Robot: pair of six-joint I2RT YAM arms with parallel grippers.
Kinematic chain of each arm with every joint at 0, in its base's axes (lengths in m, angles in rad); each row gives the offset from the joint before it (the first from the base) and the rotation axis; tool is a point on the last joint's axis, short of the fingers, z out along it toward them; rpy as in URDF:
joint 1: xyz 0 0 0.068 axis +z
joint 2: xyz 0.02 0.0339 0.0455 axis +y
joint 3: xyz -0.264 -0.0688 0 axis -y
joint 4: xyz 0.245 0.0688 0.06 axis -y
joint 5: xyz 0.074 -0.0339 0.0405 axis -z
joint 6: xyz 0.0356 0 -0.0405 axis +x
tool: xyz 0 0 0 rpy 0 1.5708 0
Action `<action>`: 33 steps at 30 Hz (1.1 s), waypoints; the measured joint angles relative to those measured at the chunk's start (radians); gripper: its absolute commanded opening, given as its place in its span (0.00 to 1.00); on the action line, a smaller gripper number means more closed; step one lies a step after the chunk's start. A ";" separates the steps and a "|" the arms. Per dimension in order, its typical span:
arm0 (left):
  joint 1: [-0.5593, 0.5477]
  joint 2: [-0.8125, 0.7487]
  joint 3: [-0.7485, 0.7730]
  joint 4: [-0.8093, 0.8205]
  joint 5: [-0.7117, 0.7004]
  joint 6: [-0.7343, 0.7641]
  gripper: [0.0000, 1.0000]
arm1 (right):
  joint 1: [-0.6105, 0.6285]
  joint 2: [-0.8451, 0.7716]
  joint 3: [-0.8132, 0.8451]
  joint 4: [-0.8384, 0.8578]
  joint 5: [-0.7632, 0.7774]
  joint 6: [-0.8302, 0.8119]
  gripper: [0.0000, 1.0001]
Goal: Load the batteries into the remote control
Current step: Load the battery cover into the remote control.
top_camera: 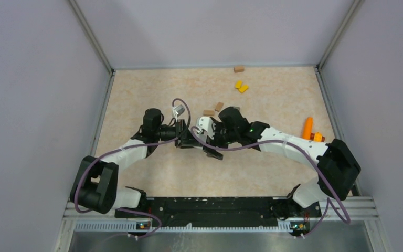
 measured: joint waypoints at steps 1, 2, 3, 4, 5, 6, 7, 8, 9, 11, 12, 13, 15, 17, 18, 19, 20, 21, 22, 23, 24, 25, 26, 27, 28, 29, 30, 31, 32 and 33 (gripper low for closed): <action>0.004 0.000 0.000 0.002 0.007 -0.002 0.00 | 0.000 0.000 0.000 0.004 -0.002 0.003 0.91; 0.007 0.000 0.000 0.003 0.012 -0.003 0.00 | 0.000 -0.001 0.000 0.008 -0.004 0.007 0.92; 0.011 0.000 0.000 0.003 0.019 -0.005 0.00 | 0.000 -0.003 0.000 0.013 -0.006 0.013 0.92; 0.015 0.000 0.000 0.006 0.026 -0.008 0.00 | 0.000 -0.007 -0.002 0.020 -0.008 0.018 0.93; 0.018 0.000 0.000 0.008 0.032 -0.011 0.00 | 0.000 -0.014 -0.004 0.028 -0.009 0.024 0.93; 0.023 0.000 0.001 0.013 0.041 -0.017 0.00 | 0.000 -0.025 -0.010 0.040 -0.010 0.033 0.93; 0.025 0.000 0.001 0.016 0.046 -0.020 0.00 | 0.000 -0.039 -0.019 0.056 -0.011 0.041 0.94; 0.027 0.000 0.001 0.017 0.051 -0.021 0.00 | 0.000 -0.058 -0.033 0.077 -0.012 0.049 0.94; 0.027 0.000 0.001 0.017 0.055 -0.023 0.00 | 0.000 -0.088 -0.054 0.103 -0.016 0.063 0.94; 0.030 0.000 0.001 0.017 0.064 -0.024 0.00 | 0.000 -0.124 -0.073 0.132 -0.019 0.080 0.95; 0.031 0.000 0.001 0.017 0.067 -0.024 0.00 | 0.000 -0.150 -0.087 0.155 -0.020 0.094 0.95; 0.032 0.000 0.001 0.017 0.070 -0.024 0.00 | 0.000 -0.173 -0.097 0.175 -0.022 0.108 0.95; 0.035 0.000 0.001 0.017 0.071 -0.024 0.00 | 0.000 -0.222 -0.112 0.220 -0.025 0.147 0.95; 0.040 -0.002 0.001 0.017 0.076 -0.029 0.00 | 0.000 -0.264 -0.118 0.258 -0.020 0.191 0.95; 0.042 -0.003 0.001 0.018 0.077 -0.033 0.00 | -0.001 -0.287 -0.120 0.280 -0.006 0.228 0.95; 0.044 -0.003 0.001 0.022 0.079 -0.040 0.00 | -0.001 -0.303 -0.120 0.292 0.006 0.260 0.95; 0.046 -0.005 0.001 0.028 0.081 -0.050 0.00 | -0.003 -0.324 -0.120 0.312 0.035 0.314 0.95; 0.048 -0.008 0.001 0.041 0.084 -0.061 0.00 | -0.003 -0.337 -0.120 0.321 0.058 0.358 0.95; 0.050 -0.012 0.001 0.051 0.084 -0.072 0.00 | -0.004 -0.351 -0.119 0.324 0.097 0.423 0.94; 0.051 -0.018 0.001 0.061 0.084 -0.082 0.00 | -0.008 -0.360 -0.118 0.319 0.132 0.486 0.94; 0.052 -0.026 0.001 0.071 0.085 -0.093 0.00 | -0.011 -0.364 -0.115 0.309 0.155 0.543 0.94; 0.052 -0.033 0.001 0.080 0.086 -0.103 0.00 | -0.019 -0.365 -0.109 0.294 0.181 0.616 0.94; 0.052 -0.041 0.001 0.093 0.088 -0.116 0.00 | -0.026 -0.365 -0.105 0.275 0.202 0.683 0.94; 0.053 -0.050 0.001 0.106 0.088 -0.129 0.00 | -0.039 -0.365 -0.105 0.252 0.227 0.769 0.94; 0.053 -0.059 0.001 0.121 0.088 -0.146 0.00 | -0.053 -0.365 -0.105 0.229 0.240 0.849 0.95; 0.054 -0.066 0.001 0.131 0.089 -0.158 0.00 | -0.068 -0.365 -0.110 0.217 0.245 0.920 0.95; 0.054 -0.071 0.001 0.138 0.089 -0.169 0.00 | -0.083 -0.370 -0.125 0.222 0.245 0.982 0.95; 0.055 -0.076 0.001 0.148 0.089 -0.181 0.00 | -0.094 -0.382 -0.153 0.240 0.244 1.048 0.95; 0.056 -0.081 0.001 0.154 0.089 -0.191 0.00 | -0.101 -0.396 -0.181 0.258 0.242 1.093 0.95; 0.057 -0.085 0.001 0.161 0.089 -0.205 0.00 | -0.108 -0.418 -0.228 0.296 0.235 1.149 0.95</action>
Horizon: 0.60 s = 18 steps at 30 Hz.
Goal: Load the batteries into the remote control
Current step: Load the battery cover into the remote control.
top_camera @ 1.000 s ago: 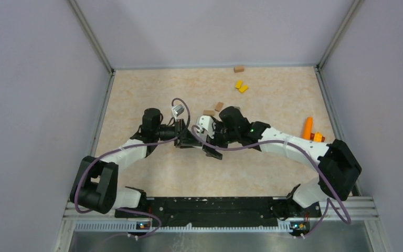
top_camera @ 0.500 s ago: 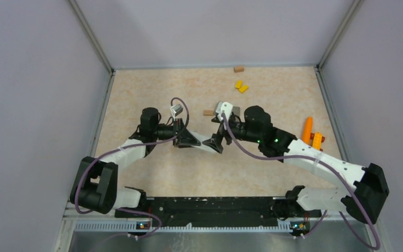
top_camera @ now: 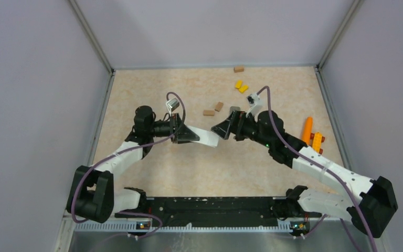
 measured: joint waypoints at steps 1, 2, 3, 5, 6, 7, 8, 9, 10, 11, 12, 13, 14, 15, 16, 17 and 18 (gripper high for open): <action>0.001 -0.002 0.002 0.003 0.000 -0.007 0.00 | -0.001 -0.016 -0.035 0.026 -0.008 0.039 0.95; 0.001 -0.003 0.004 0.005 0.000 -0.018 0.00 | -0.001 -0.026 -0.063 0.048 -0.021 0.073 0.95; 0.001 -0.004 0.007 0.007 0.000 -0.028 0.00 | -0.001 -0.031 -0.084 0.069 -0.034 0.106 0.94; 0.002 -0.004 0.015 0.011 0.000 -0.042 0.00 | -0.001 -0.031 -0.103 0.103 -0.057 0.162 0.94; 0.002 -0.004 0.020 0.012 0.000 -0.050 0.00 | -0.001 -0.031 -0.105 0.111 -0.063 0.180 0.93; 0.003 -0.004 0.026 0.013 0.001 -0.057 0.00 | -0.001 -0.031 -0.107 0.124 -0.068 0.195 0.92; 0.004 -0.004 0.031 0.014 0.001 -0.063 0.00 | -0.001 -0.031 -0.108 0.136 -0.072 0.212 0.90; 0.004 -0.004 0.034 0.018 0.002 -0.071 0.00 | -0.001 -0.031 -0.110 0.148 -0.075 0.228 0.87; 0.006 -0.004 0.036 0.024 0.003 -0.080 0.00 | -0.001 -0.032 -0.116 0.167 -0.078 0.241 0.84; 0.006 -0.004 0.037 0.031 0.003 -0.088 0.00 | -0.002 -0.034 -0.130 0.191 -0.082 0.256 0.81; 0.006 -0.004 0.037 0.041 0.003 -0.099 0.00 | -0.003 -0.037 -0.144 0.211 -0.087 0.270 0.79; 0.007 -0.004 0.037 0.051 0.003 -0.111 0.00 | -0.004 -0.039 -0.160 0.235 -0.094 0.284 0.76; 0.007 -0.004 0.037 0.062 0.003 -0.124 0.00 | -0.006 -0.039 -0.175 0.257 -0.101 0.295 0.72; 0.007 -0.004 0.037 0.077 0.003 -0.141 0.00 | -0.006 -0.038 -0.188 0.272 -0.109 0.304 0.69; 0.007 -0.004 0.037 0.093 0.003 -0.158 0.00 | -0.007 -0.038 -0.196 0.283 -0.115 0.312 0.64; 0.007 -0.004 0.037 0.115 0.004 -0.179 0.00 | -0.007 -0.038 -0.204 0.295 -0.121 0.319 0.59; 0.007 -0.004 0.037 0.134 0.004 -0.196 0.00 | -0.007 -0.038 -0.209 0.311 -0.126 0.324 0.54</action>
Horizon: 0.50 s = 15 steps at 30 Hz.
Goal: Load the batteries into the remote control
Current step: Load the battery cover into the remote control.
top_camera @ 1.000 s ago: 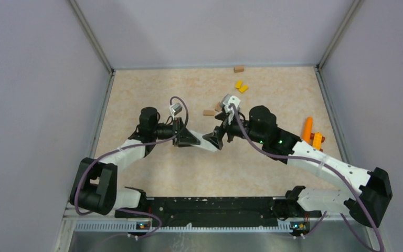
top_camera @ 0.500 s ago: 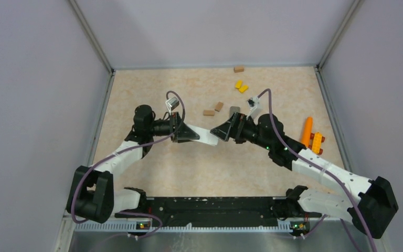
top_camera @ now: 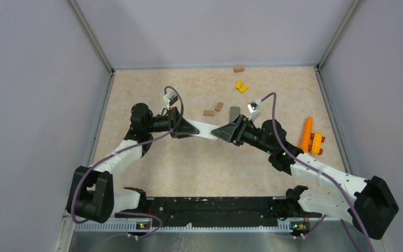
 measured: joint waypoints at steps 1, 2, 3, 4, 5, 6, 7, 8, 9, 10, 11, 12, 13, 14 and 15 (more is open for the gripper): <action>0.000 0.000 0.000 0.019 0.002 -0.019 0.00 | 0.000 0.000 -0.007 0.027 -0.004 0.008 0.50; 0.000 0.000 0.000 0.037 0.003 -0.036 0.00 | 0.000 0.000 -0.018 0.058 -0.005 0.016 0.47; 0.000 0.000 0.000 0.047 0.005 -0.045 0.00 | 0.000 0.000 -0.026 0.084 -0.006 0.022 0.46; 0.000 0.000 0.000 0.058 0.008 -0.058 0.00 | 0.000 0.000 -0.039 0.114 -0.006 0.031 0.43; 0.000 0.000 0.000 0.064 0.010 -0.066 0.00 | 0.000 0.000 -0.055 0.145 -0.007 0.042 0.41; 0.000 0.000 0.000 0.066 0.011 -0.071 0.00 | 0.000 0.000 -0.063 0.164 -0.008 0.047 0.39; 0.000 0.000 0.000 0.069 0.011 -0.077 0.00 | 0.000 0.000 -0.065 0.179 -0.011 0.051 0.38; 0.000 0.000 0.000 0.072 0.013 -0.082 0.00 | 0.000 -0.001 -0.066 0.190 -0.011 0.053 0.36; 0.000 0.000 0.000 0.079 0.017 -0.089 0.00 | 0.000 -0.003 -0.066 0.198 -0.011 0.055 0.35; 0.000 -0.001 0.000 0.084 0.021 -0.093 0.00 | 0.000 -0.005 -0.067 0.208 -0.010 0.057 0.34; 0.000 -0.002 0.000 0.087 0.023 -0.096 0.00 | 0.000 -0.008 -0.069 0.214 -0.010 0.057 0.32; 0.000 -0.004 0.000 0.090 0.024 -0.099 0.00 | 0.000 -0.009 -0.070 0.219 -0.011 0.058 0.31; 0.000 -0.005 0.000 0.093 0.024 -0.103 0.00 | 0.000 -0.010 -0.070 0.223 -0.011 0.058 0.29; 0.000 -0.006 0.000 0.100 0.024 -0.107 0.00 | 0.000 -0.010 -0.070 0.226 -0.011 0.058 0.28; 0.000 -0.007 0.000 0.108 0.024 -0.111 0.00 | 0.000 -0.011 -0.070 0.229 -0.011 0.059 0.26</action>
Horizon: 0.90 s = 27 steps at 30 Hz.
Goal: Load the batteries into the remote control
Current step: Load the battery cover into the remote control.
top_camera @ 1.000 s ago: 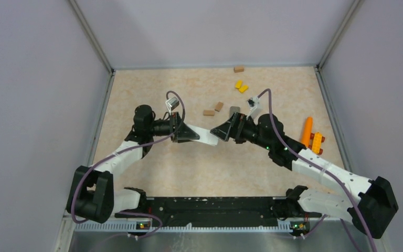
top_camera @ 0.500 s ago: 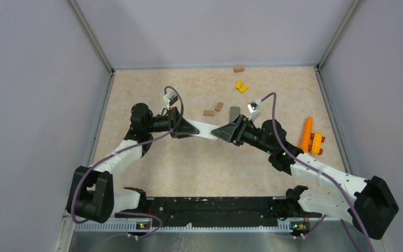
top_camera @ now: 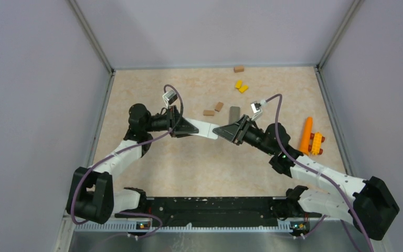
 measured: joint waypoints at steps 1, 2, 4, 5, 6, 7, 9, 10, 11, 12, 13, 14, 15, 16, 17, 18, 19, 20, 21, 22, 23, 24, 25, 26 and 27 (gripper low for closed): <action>0.000 0.000 0.000 0.011 0.000 -0.005 0.00 | 0.000 0.000 0.000 0.003 0.000 0.001 0.25; 0.000 0.000 0.000 0.018 0.000 -0.009 0.00 | 0.000 -0.001 0.000 0.006 0.000 0.002 0.24; 0.000 0.000 0.000 0.038 0.001 -0.020 0.00 | 0.000 -0.001 0.000 0.014 -0.002 0.002 0.21; 0.000 0.000 0.000 0.052 0.001 -0.030 0.00 | 0.000 0.000 0.000 0.023 -0.005 0.000 0.20; 0.000 0.000 0.000 0.066 0.002 -0.038 0.00 | 0.000 0.000 0.000 0.029 -0.007 -0.003 0.19; 0.001 0.000 0.000 0.080 0.004 -0.047 0.00 | -0.001 0.002 0.000 0.040 -0.012 -0.005 0.18; 0.003 0.000 0.000 0.105 0.003 -0.060 0.00 | -0.003 0.019 0.000 0.071 -0.026 -0.011 0.17; 0.004 0.000 0.000 0.113 0.002 -0.062 0.00 | -0.007 0.031 0.002 0.089 -0.035 -0.012 0.17; 0.006 0.000 0.000 0.118 -0.001 -0.063 0.00 | -0.009 0.042 0.002 0.103 -0.041 -0.011 0.17; 0.007 0.000 0.000 0.126 -0.003 -0.063 0.00 | -0.013 0.055 0.003 0.121 -0.050 -0.011 0.17; 0.007 0.000 0.000 0.132 -0.006 -0.062 0.00 | -0.016 0.066 0.003 0.138 -0.058 -0.010 0.17; 0.007 0.000 0.000 0.140 -0.009 -0.061 0.00 | -0.020 0.075 0.004 0.153 -0.065 -0.010 0.17; 0.006 0.000 0.000 0.149 -0.013 -0.059 0.00 | -0.022 0.082 0.007 0.161 -0.070 -0.010 0.17; 0.004 0.000 0.000 0.157 -0.019 -0.056 0.00 | -0.024 0.092 0.015 0.163 -0.074 -0.010 0.17; 0.001 0.000 0.000 0.165 -0.025 -0.049 0.00 | -0.025 0.096 0.021 0.164 -0.076 -0.012 0.17; -0.003 0.000 0.000 0.169 -0.032 -0.036 0.00 | -0.025 0.099 0.029 0.161 -0.076 -0.016 0.17; -0.009 -0.003 0.000 0.163 -0.039 -0.019 0.00 | -0.026 0.102 0.035 0.158 -0.074 -0.021 0.17; -0.018 -0.008 0.001 0.148 -0.046 0.007 0.00 | -0.026 0.107 0.040 0.156 -0.071 -0.027 0.17; -0.029 -0.015 0.002 0.123 -0.052 0.037 0.00 | -0.026 0.112 0.044 0.155 -0.067 -0.032 0.17; -0.042 -0.022 0.005 0.090 -0.054 0.069 0.00 | -0.026 0.117 0.050 0.153 -0.062 -0.039 0.17; -0.055 -0.026 0.009 0.065 -0.053 0.093 0.00 | -0.026 0.124 0.059 0.153 -0.055 -0.045 0.17; -0.069 -0.029 0.014 0.032 -0.052 0.118 0.00 | -0.026 0.132 0.068 0.153 -0.048 -0.051 0.17; -0.082 -0.031 0.017 0.007 -0.050 0.137 0.00 | -0.026 0.141 0.080 0.155 -0.042 -0.059 0.17; -0.093 -0.033 0.019 -0.016 -0.046 0.154 0.00 | -0.025 0.146 0.087 0.155 -0.041 -0.065 0.17; -0.101 -0.033 0.021 -0.037 -0.042 0.167 0.00 | -0.025 0.152 0.094 0.155 -0.041 -0.069 0.17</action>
